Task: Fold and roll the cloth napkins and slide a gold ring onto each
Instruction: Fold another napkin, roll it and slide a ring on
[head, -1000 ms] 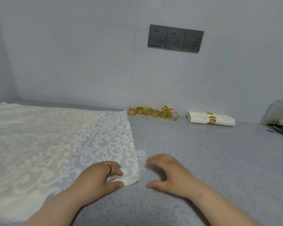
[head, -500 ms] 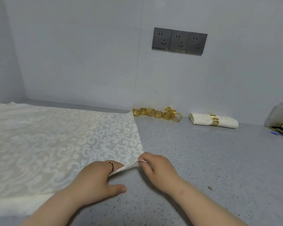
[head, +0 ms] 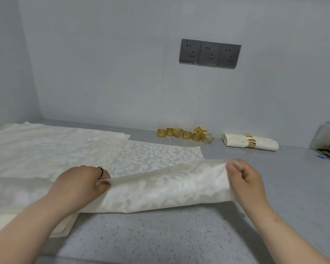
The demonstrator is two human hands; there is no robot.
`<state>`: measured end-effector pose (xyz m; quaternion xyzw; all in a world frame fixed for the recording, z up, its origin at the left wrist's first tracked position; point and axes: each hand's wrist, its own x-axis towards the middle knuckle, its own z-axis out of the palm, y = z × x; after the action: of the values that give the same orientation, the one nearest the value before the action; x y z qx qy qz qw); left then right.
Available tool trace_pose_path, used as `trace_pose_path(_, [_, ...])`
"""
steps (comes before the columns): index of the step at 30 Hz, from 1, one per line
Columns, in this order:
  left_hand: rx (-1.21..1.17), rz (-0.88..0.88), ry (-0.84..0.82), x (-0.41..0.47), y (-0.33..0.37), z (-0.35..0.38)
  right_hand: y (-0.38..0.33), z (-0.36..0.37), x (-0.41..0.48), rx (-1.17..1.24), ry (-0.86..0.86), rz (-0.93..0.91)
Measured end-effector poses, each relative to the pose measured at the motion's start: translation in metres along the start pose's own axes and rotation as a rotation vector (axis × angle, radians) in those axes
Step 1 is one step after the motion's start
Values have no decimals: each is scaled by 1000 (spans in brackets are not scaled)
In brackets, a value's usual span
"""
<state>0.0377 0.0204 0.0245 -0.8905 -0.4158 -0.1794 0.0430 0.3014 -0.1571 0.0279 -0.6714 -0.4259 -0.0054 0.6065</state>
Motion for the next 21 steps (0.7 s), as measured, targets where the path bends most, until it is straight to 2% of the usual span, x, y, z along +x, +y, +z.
trace_pose_path(2, [-15,2,7,3,-2,2,2,-12,0,55,80,0])
trace_pose_path(4, [-32,2,-9,9,-1,9,7,-21,1,-6,82,43])
trace_pose_path(9, [-143,34,-145,18,13,37,35,-35,4,-291,-80,272])
trace_pose_path(12, [-154,72,-155,20,25,50,48,-41,3,-414,-222,365])
trace_pose_path(17, [-67,153,-121,18,46,61,52,-59,4,-716,-375,269])
trace_pose_path(21, [-41,291,-119,7,75,55,53,-90,-1,-883,-378,277])
